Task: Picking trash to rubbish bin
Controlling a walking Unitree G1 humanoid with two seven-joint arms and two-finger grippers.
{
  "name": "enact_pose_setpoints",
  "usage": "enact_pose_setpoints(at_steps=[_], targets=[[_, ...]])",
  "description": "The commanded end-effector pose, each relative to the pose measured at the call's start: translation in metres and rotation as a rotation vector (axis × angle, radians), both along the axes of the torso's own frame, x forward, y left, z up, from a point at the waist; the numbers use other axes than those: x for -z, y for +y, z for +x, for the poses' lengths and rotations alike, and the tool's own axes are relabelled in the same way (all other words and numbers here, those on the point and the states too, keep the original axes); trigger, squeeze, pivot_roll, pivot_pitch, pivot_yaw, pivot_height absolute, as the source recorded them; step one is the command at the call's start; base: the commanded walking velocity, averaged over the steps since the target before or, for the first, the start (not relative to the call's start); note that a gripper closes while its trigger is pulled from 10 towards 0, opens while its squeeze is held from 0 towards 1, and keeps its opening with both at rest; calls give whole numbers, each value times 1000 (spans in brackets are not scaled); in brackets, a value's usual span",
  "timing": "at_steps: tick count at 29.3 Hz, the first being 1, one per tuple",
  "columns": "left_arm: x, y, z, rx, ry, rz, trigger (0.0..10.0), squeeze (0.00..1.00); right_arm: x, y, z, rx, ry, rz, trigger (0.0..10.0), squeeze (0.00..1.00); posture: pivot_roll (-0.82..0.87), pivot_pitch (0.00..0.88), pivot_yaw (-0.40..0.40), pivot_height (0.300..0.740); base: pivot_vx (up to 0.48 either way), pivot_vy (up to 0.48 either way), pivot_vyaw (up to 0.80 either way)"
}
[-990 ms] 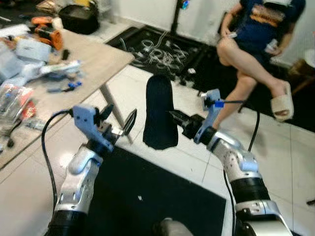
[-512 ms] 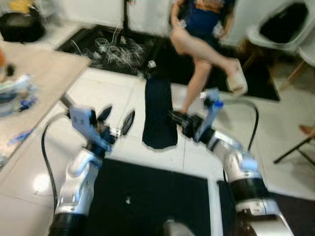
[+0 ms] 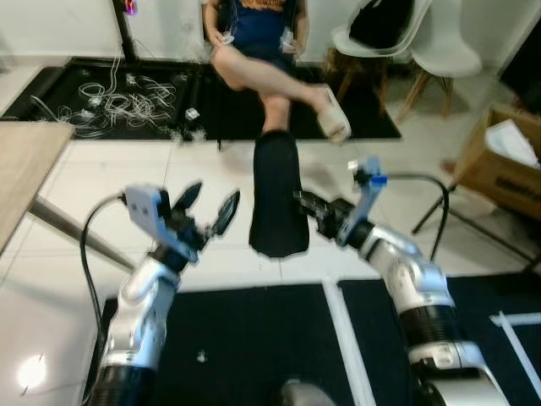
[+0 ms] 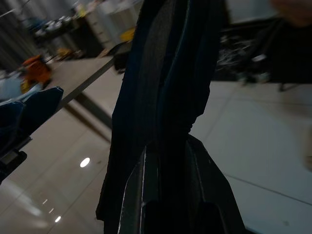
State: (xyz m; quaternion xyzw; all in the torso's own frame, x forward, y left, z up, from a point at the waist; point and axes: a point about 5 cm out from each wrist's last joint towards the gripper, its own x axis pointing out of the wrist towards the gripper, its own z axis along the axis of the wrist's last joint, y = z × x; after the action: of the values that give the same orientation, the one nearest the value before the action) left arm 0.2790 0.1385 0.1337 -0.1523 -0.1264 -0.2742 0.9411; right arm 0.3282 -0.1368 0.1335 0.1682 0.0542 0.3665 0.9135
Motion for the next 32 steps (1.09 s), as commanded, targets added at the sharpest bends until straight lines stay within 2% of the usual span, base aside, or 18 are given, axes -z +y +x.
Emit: enact_pose_setpoints(at_steps=[1,32], targets=[[2,-1,0,12,9,-5,10000,0,-5,-3,2,7,-29,5,10000,0,-34,0,-30,740,0,0,-744],[6,0,0,-8,33,9,10000,0,-5,-2,0,-1,-29,-5,10000,0,-21,0,-45,740,0,0,-744]])
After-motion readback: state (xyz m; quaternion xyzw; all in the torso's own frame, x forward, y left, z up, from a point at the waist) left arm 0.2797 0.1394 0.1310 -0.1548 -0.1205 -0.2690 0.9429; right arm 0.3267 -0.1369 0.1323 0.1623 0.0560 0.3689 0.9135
